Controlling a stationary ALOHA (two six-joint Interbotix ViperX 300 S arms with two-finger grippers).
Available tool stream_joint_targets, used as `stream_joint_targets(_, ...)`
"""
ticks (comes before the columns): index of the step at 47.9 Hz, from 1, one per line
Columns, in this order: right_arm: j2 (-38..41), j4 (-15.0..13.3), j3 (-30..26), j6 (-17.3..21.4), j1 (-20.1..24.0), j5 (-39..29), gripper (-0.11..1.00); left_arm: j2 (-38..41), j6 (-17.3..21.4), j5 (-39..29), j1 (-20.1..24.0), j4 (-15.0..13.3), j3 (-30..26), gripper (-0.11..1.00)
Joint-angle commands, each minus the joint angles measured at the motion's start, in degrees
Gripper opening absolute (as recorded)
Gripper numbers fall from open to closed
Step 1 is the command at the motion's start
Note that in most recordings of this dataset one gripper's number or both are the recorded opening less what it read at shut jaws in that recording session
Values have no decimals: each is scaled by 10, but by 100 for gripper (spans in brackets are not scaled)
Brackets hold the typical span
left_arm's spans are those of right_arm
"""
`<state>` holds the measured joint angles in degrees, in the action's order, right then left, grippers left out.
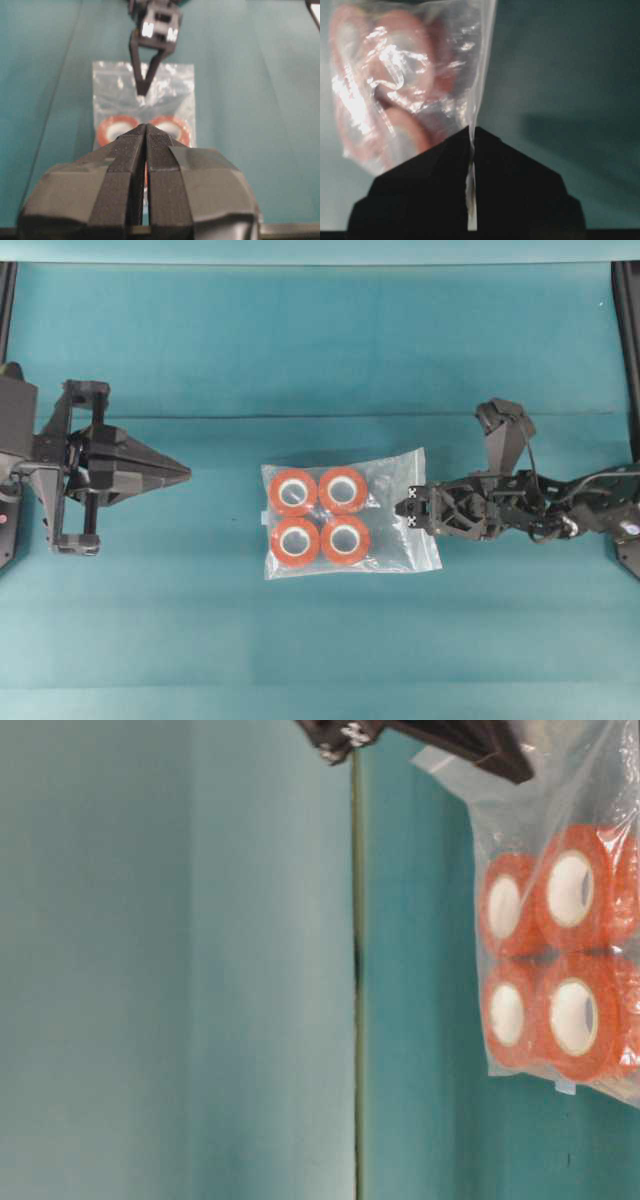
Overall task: Hand over the clear zip bag and make it stand upright.
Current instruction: 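Close the right gripper on the bag's right edge, then lift the bag with the right gripper and hang it vertically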
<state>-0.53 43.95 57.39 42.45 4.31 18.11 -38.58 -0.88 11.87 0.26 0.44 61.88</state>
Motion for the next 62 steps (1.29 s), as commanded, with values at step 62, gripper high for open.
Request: stream_joint_targets(62, -9, -253, -494, -384, -110, -795, 0, -74, -69, -84, 24, 1, 2, -1)
